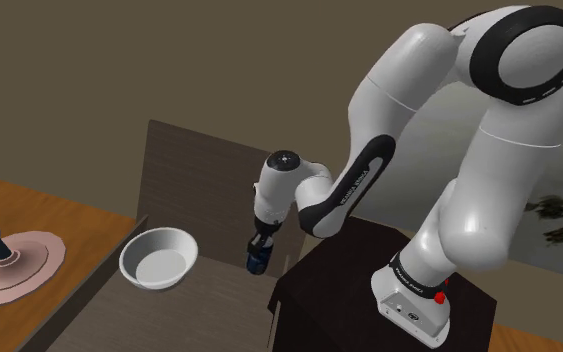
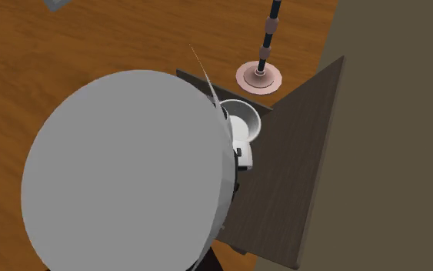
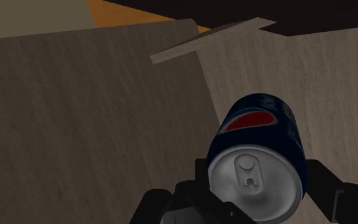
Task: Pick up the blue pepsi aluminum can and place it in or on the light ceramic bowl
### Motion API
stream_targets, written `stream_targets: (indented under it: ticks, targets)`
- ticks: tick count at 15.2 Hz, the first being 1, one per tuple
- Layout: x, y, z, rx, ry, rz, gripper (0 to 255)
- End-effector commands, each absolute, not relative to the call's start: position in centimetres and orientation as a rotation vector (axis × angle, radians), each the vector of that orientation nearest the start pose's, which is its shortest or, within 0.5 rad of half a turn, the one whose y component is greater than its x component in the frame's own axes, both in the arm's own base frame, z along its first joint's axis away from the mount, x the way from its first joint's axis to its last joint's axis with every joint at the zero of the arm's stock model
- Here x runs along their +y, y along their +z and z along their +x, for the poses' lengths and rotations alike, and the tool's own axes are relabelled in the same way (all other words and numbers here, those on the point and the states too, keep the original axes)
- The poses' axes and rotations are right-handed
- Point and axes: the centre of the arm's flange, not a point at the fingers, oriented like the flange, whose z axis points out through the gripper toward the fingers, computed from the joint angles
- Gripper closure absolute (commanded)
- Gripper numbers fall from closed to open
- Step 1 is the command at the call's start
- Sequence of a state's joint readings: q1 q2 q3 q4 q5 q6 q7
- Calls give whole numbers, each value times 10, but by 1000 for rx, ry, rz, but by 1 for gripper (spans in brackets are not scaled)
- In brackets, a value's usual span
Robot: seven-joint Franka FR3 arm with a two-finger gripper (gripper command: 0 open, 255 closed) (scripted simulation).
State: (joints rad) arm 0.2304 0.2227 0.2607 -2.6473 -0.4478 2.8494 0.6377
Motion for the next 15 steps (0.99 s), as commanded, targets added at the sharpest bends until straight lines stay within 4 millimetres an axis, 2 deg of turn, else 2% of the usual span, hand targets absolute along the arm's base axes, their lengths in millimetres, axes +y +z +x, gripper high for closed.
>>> stream_targets:
  ticks: [1,2,15]
  targets:
    - [222,180,351,-442,-58,-3170,255]
    - [222,180,351,-442,-58,-3170,255]
    - [349,183,467,-442,-58,-3170,255]
